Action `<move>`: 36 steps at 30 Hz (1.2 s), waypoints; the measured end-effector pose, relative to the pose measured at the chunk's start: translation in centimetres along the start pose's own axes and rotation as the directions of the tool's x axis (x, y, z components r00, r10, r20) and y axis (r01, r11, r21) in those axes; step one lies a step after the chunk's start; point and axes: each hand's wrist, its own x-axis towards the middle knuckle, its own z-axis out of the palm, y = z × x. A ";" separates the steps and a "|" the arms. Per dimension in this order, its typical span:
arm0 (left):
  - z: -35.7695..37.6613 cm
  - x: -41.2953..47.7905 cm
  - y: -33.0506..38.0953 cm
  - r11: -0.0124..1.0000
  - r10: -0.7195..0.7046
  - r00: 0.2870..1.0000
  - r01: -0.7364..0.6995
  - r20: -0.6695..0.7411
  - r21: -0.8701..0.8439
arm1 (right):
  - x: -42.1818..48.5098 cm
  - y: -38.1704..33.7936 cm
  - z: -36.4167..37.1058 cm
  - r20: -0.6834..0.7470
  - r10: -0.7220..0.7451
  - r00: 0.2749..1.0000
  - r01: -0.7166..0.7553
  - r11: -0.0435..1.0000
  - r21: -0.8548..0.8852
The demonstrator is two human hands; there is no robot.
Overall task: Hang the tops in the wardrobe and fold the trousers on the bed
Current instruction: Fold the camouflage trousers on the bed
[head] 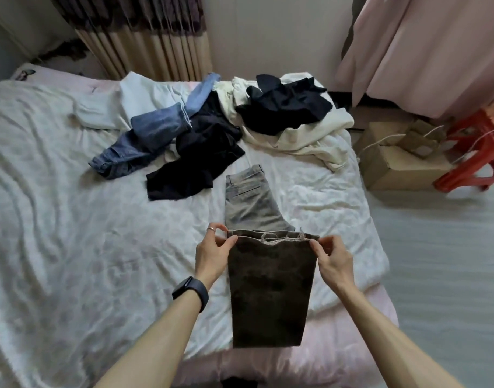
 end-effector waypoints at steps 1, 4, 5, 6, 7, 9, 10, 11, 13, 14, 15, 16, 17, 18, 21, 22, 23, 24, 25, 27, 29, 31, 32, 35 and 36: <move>0.5 2.1 0.0 1.000 -0.007 1.000 0.007 -0.003 0.005 | 2.1 -0.3 0.8 0.001 0.001 1.000 -0.001 1.000 -0.004; 2.0 7.3 -0.2 1.000 -0.023 0.999 0.023 -0.028 0.004 | 7.6 -1.0 2.7 0.003 -0.012 1.000 0.012 1.000 -0.026; 2.6 9.1 -0.4 1.000 -0.026 0.999 0.026 -0.040 0.000 | 9.5 -1.1 3.5 0.005 -0.023 1.000 0.023 0.999 -0.042; 2.9 10.0 -0.4 1.000 -0.025 0.999 0.025 -0.042 -0.008 | 10.6 -1.3 3.9 0.010 -0.032 0.999 0.032 0.999 -0.042; 3.4 11.5 -0.8 1.000 -0.028 0.999 0.027 -0.041 -0.010 | 12.3 -1.3 4.7 0.019 -0.041 0.999 0.042 0.998 -0.056; 4.5 14.6 -1.5 0.999 -0.035 0.999 0.035 -0.032 -0.009 | 15.8 -0.9 6.5 0.047 -0.105 0.993 0.109 0.988 -0.110; 4.9 16.1 -2.0 0.999 -0.035 0.999 0.035 -0.027 -0.005 | 17.3 -0.7 7.3 0.064 -0.140 0.988 0.148 0.980 -0.130; 5.2 17.6 -2.4 0.999 -0.039 0.999 0.039 -0.030 -0.002 | 19.0 -0.5 8.3 0.082 -0.164 0.983 0.175 0.973 -0.153; 6.3 21.2 -3.9 0.997 -0.071 0.996 0.071 -0.044 -0.003 | 22.8 0.4 10.8 0.137 -0.173 0.975 0.199 0.958 -0.207; 6.6 22.3 -4.3 0.996 -0.086 0.995 0.085 -0.046 -0.006 | 24.3 0.9 11.6 0.157 -0.160 0.974 0.193 0.956 -0.223; 7.1 23.9 -5.1 0.995 -0.097 0.994 0.097 -0.052 -0.002 | 26.1 1.3 12.9 0.176 -0.142 0.974 0.182 0.954 -0.237; 7.7 25.4 -5.9 0.994 -0.112 0.992 0.112 -0.057 -0.004 | 27.7 2.1 14.2 0.188 -0.119 0.975 0.162 0.959 -0.234; 8.2 26.7 -6.6 0.994 -0.113 0.992 0.113 -0.059 0.000 | 29.1 2.6 15.1 0.189 -0.100 0.977 0.142 0.964 -0.225; 8.8 27.9 -7.1 0.993 -0.120 0.991 0.120 -0.060 0.000 | 30.3 3.3 16.1 0.187 -0.079 0.979 0.117 0.972 -0.203; 10.6 29.5 -9.6 0.987 -0.159 0.985 0.159 -0.072 -0.006 | 31.2 5.8 18.3 0.136 0.014 0.991 0.000 0.995 -0.103; 11.0 29.4 -10.1 0.986 -0.166 0.983 0.165 -0.083 -0.020 | 30.9 6.3 18.6 0.113 0.058 0.992 -0.054 0.998 -0.040; 11.6 29.0 -11.0 0.981 -0.191 0.978 0.189 -0.089 -0.033 | 30.2 7.0 18.8 0.100 0.108 0.989 -0.109 0.994 0.000; 11.9 28.7 -11.5 0.976 -0.216 0.972 0.211 -0.092 -0.054 | 29.5 7.5 18.7 0.091 0.130 0.987 -0.133 0.991 0.024; 12.2 28.6 -11.9 0.970 -0.239 0.966 0.233 -0.095 -0.063 | 29.0 7.8 18.6 0.087 0.130 0.988 -0.133 0.991 0.026; 12.2 28.7 -12.0 0.970 -0.244 0.959 0.240 -0.142 -0.042 | 28.3 8.1 18.4 0.040 0.111 0.993 -0.111 0.994 0.019; 12.0 29.2 -12.0 0.984 -0.163 0.967 0.174 -0.195 0.038 | 28.6 8.0 18.1 -0.044 0.117 0.992 -0.113 0.991 0.075; 12.1 29.7 -11.7 0.991 -0.105 0.979 0.118 -0.176 0.066 | 29.4 7.3 17.8 -0.085 0.161 0.983 -0.146 0.976 0.158; 12.2 29.9 -11.6 0.991 -0.088 0.984 0.102 -0.157 0.087 | 29.9 7.0 17.7 -0.074 0.156 0.985 -0.144 0.979 0.143; 12.9 31.0 -11.6 0.979 -0.084 0.989 0.104 -0.118 0.174 | 30.3 6.0 17.8 0.105 0.136 0.985 -0.135 0.991 -0.011; 13.1 31.3 -11.6 0.977 -0.108 0.988 0.125 -0.109 0.170 | 30.2 6.2 18.0 0.149 0.146 0.978 -0.139 0.989 -0.056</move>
